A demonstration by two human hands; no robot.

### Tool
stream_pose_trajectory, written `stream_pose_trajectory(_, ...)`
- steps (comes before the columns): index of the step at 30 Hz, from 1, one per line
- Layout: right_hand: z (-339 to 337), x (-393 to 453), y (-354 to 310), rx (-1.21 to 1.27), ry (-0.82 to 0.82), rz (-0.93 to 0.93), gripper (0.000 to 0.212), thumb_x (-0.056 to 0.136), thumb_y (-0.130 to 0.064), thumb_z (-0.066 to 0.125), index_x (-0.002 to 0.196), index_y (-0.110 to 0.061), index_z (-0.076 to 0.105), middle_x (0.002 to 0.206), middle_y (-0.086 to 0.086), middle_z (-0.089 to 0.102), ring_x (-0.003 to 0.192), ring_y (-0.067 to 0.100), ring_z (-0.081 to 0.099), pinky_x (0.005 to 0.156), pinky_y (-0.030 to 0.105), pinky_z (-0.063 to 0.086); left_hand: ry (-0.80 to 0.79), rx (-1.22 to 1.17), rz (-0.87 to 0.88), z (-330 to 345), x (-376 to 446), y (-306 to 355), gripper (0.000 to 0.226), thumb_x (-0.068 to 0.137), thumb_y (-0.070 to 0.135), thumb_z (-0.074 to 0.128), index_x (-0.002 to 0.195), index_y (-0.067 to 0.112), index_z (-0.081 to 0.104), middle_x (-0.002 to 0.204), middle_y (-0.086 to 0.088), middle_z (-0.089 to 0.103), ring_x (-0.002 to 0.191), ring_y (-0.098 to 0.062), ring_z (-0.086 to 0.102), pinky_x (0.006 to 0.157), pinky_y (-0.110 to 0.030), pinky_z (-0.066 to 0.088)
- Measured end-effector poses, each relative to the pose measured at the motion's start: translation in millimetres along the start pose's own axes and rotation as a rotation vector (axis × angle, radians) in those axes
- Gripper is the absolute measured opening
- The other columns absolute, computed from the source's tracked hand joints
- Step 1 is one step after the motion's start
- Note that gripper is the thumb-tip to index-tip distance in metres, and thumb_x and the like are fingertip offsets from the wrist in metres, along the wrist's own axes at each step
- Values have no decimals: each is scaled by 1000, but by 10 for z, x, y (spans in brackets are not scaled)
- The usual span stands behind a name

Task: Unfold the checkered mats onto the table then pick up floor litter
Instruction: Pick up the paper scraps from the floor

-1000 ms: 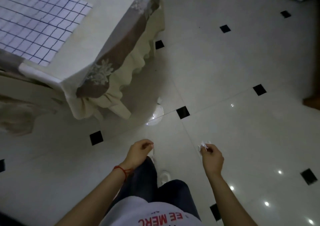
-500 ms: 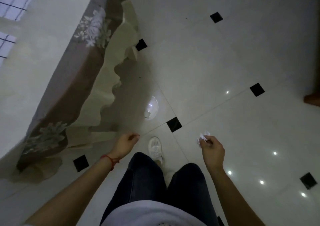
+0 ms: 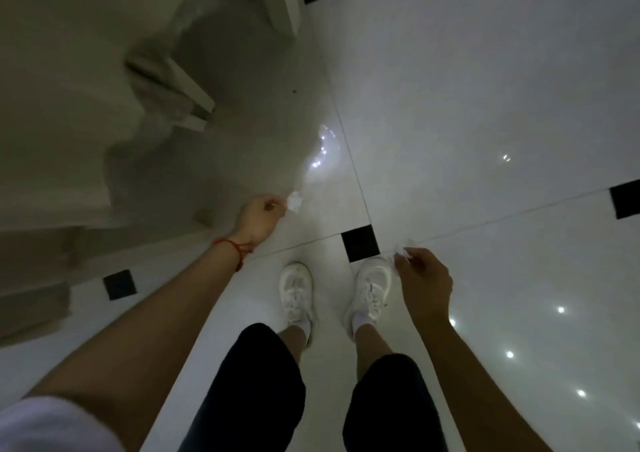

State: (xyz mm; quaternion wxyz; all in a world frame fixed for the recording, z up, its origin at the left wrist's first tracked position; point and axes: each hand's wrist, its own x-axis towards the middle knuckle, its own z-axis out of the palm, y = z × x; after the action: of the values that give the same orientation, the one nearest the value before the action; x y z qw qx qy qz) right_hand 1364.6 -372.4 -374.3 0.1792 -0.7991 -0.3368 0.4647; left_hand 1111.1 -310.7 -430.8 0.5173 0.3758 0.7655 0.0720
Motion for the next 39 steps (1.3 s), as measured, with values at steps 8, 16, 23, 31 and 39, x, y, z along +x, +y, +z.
stream_pose_trajectory(8,774,1482,680,-137,-86,-126,7,86,-12,61,90,-8,64,67,-4,57,59,-4,51,54,-5,35,25,120,-40,1015,1326,-1014,31,89,11,53,118,2,55,122,-21,59,110,-34,56,83,-20,38)
stream_pose_trajectory(16,1472,2227,1221,-275,-148,-206,9,86,-13,61,93,-9,64,66,-15,52,62,-3,50,54,-6,37,179,148,4,1495,2376,-1715,46,85,16,59,129,10,47,132,-19,44,120,-30,44,93,-24,34)
stream_pose_trajectory(23,1788,2485,1208,-325,-176,-252,11,87,-14,59,94,-7,65,65,-12,53,61,-3,50,54,-7,36,241,88,63,1617,2637,-1860,24,83,-2,55,104,-4,64,108,-25,65,99,-35,60,79,-20,37)
stream_pose_trajectory(31,1527,1979,714,-280,-196,-230,10,86,-16,60,93,-12,65,69,-8,58,61,-3,51,54,-6,36,333,-137,102,1230,1928,-1315,14,83,-4,53,85,-5,66,89,-21,68,78,-16,56,60,1,36)
stream_pose_trajectory(39,848,1049,-185,-178,-242,-264,4,84,-11,61,83,-16,61,64,-11,55,59,1,52,58,-3,37,448,-344,193,574,545,-565,13,80,-1,59,89,2,68,83,-4,63,68,13,56,72,-10,45)
